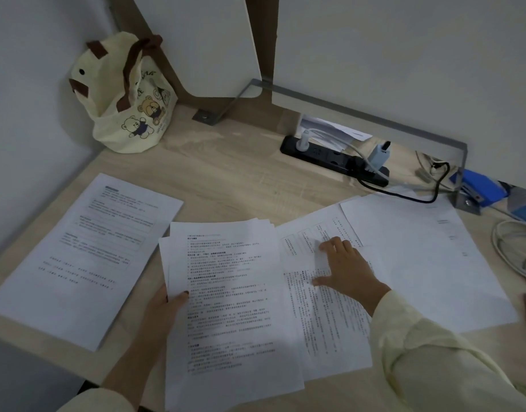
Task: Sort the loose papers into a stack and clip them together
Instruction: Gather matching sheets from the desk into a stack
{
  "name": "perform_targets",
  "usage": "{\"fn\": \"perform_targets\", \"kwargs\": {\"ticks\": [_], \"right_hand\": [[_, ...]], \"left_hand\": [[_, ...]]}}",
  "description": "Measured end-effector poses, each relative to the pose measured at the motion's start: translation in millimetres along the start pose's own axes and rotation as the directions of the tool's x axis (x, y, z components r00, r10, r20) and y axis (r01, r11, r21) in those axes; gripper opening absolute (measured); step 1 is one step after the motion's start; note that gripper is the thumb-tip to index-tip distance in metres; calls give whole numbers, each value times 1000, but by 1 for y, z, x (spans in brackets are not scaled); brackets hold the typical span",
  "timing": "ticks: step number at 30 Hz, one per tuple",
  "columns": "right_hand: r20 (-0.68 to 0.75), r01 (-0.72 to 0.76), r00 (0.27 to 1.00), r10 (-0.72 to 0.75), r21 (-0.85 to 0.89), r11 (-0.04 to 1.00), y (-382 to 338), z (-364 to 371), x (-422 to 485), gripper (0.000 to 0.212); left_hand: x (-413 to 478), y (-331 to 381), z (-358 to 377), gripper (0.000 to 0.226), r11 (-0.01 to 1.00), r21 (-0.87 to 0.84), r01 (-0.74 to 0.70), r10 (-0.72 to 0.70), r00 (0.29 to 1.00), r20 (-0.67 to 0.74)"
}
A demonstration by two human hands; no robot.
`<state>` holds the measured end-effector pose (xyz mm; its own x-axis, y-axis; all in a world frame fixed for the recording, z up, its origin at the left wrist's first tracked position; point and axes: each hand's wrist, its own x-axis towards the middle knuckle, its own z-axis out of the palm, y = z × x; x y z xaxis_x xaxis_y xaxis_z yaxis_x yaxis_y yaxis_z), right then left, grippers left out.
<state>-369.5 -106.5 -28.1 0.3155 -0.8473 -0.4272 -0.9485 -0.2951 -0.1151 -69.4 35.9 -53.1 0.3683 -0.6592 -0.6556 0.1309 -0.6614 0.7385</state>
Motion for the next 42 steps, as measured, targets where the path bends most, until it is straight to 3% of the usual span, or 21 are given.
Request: {"fn": "perform_targets", "kwargs": {"ticks": [9, 12, 14, 16, 19, 21, 22, 25, 30, 35, 39, 41, 42], "right_hand": [[115, 66, 992, -48, -154, 986, 2, -9, 18, 75], [129, 66, 991, -44, -173, 983, 1, -12, 15, 61], [49, 4, 999, 2, -129, 992, 3, -20, 6, 41], [-102, -152, 984, 149, -25, 988, 9, -37, -8, 30], [-313, -294, 877, 364, 250, 923, 25, -69, -35, 23], [-338, -255, 804, 490, 548, 797, 32, -86, -53, 27], [-302, -191, 791, 532, 704, 684, 35, -92, -62, 27], [-174, 40, 853, 492, 962, 270, 41, -100, -86, 17], [-54, 87, 949, 311, 992, -92, 36, -82, -104, 25], [105, 61, 936, 337, 893, -446, 4, -25, -95, 36], [350, -140, 875, 334, 844, -517, -49, 13, -92, 20], [461, -326, 861, 214, 824, -463, -75, 17, -92, 16], [510, -443, 853, 109, 819, -366, -86, 15, -92, 19]], "left_hand": [[-6, 1, 0, 27, 1000, 8, -23, 23, 1000, 12], [-7, 2, -1, 27, 1000, 6, -30, 30, 999, 13], [-6, 2, -1, 27, 1000, 2, -26, 26, 1000, 12], [-5, 2, -1, 24, 1000, -18, -11, 12, 1000, 13], [-4, 1, -3, 26, 1000, -16, 13, -13, 1000, 17], [-3, 2, -2, 27, 1000, -21, 20, -20, 1000, 13], [-3, 4, -1, 27, 1000, -23, 15, -15, 1000, 5], [-3, 9, 3, 28, 999, -45, 28, -28, 1000, -6], [1, 14, 6, 40, 997, -55, 59, -61, 998, -28], [-2, 20, 4, 34, 990, -88, 112, -108, 993, 50], [-7, 16, 1, 23, 993, -102, 63, -54, 995, 89], [-2, 15, 2, 28, 992, -98, 85, -81, 996, 46], [1, 15, 2, 28, 988, -105, 112, -109, 994, 31]]}}
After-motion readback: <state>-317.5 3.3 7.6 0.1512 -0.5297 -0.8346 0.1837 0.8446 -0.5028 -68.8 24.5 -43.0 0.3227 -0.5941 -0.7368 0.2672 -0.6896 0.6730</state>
